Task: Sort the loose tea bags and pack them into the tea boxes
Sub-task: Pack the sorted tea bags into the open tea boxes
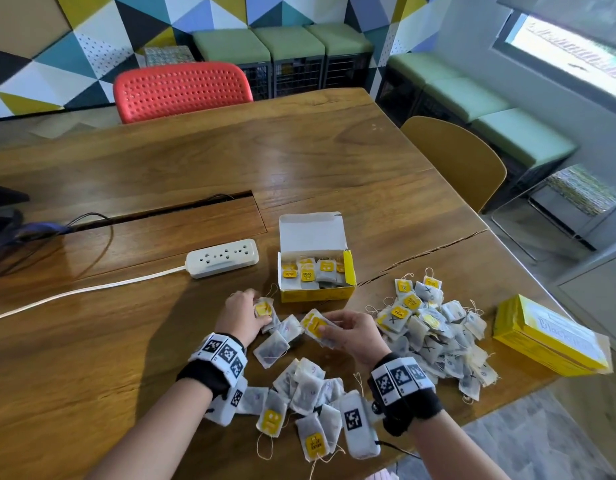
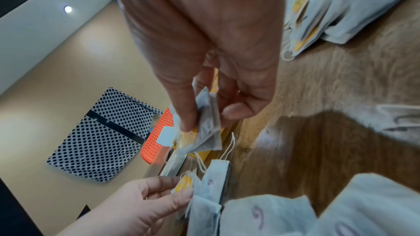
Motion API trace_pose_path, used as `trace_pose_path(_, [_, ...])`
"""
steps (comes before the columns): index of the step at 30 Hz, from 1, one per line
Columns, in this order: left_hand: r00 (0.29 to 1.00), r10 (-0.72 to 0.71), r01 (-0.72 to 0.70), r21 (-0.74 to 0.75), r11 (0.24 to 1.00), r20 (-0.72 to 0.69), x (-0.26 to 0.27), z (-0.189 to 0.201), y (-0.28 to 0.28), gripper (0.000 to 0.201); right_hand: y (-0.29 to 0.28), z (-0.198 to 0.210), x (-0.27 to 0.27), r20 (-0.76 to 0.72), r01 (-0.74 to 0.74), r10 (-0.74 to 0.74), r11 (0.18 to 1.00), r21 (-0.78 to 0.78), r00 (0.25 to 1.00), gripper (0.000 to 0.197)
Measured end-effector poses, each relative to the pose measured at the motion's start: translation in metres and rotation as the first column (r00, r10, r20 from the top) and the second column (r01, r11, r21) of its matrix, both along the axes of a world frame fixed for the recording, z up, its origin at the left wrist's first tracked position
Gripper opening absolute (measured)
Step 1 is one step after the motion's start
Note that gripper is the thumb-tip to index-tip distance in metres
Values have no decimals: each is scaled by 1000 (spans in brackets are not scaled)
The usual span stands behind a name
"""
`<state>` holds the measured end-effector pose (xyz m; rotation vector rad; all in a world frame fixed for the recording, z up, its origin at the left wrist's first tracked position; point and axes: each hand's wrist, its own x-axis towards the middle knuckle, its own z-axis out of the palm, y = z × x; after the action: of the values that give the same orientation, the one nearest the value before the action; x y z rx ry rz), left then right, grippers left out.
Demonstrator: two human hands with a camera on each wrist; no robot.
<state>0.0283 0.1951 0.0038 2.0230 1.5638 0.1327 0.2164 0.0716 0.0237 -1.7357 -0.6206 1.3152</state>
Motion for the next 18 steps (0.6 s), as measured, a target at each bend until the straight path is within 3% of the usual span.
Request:
trace_pose_path(4, [999, 47, -47, -42, 998, -2, 0, 9, -1, 30, 3, 6, -5, -12, -17, 17, 1000, 14, 1000, 18])
trace_pose_path(7, [992, 75, -70, -60, 996, 100, -3, 18, -3, 14, 7, 8, -9, -54, -50, 52, 998, 40, 997, 24])
trace_pose_path(11, [970, 86, -76, -54, 996, 228, -6, 36, -10, 12, 16, 12, -21, -98, -70, 79, 993, 91, 992, 22])
trace_pose_path(15, [936, 62, -24, -113, 993, 346, -4, 47, -16, 13, 26, 18, -29, -1, -100, 100, 988, 122, 995, 31])
trace_pose_path(18, [911, 55, 5, -145, 989, 409, -3, 49, -18, 15, 29, 18, -31, -9, -110, 112, 985, 130, 994, 34])
